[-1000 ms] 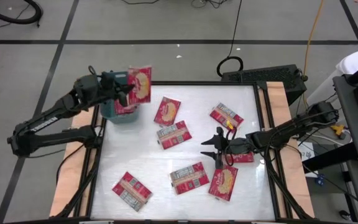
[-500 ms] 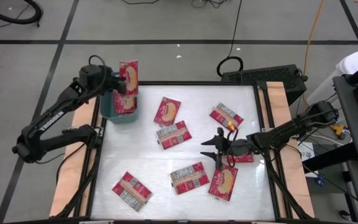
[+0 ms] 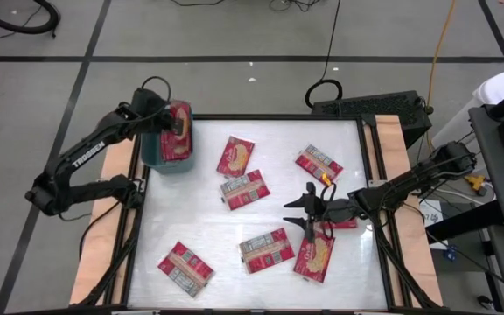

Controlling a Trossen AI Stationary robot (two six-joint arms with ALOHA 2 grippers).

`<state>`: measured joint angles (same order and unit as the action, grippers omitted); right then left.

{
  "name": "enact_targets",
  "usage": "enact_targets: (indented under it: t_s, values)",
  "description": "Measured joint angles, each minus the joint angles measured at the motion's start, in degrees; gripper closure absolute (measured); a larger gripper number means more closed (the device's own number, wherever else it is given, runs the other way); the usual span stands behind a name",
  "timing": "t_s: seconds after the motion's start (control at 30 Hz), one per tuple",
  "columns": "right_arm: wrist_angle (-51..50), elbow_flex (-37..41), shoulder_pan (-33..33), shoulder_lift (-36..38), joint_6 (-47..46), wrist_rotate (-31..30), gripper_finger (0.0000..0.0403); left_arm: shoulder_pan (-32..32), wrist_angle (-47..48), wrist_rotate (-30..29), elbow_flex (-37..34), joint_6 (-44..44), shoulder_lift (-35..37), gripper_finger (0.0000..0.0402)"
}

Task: Sort popcorn bags into baskets
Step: Stack the red popcorn bag on top of the other red popcorn bag into the blue bin

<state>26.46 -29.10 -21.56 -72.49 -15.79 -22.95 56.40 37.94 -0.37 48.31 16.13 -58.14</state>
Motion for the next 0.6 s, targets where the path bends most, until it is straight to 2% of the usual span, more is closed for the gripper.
enact_targets:
  t_s: [0.37, 0.6]
  values:
    - [0.1, 0.0, 0.0, 0.0, 0.0, -1.3, 0.0218, -2.0, 8.5, 0.0, 0.0, 0.5, -1.3, 0.0378]
    - [0.1, 0.0, 0.0, 0.0, 0.0, -1.3, 0.0218, -5.4, 13.0, 0.4, 0.0, 2.6, -1.3, 0.0377]
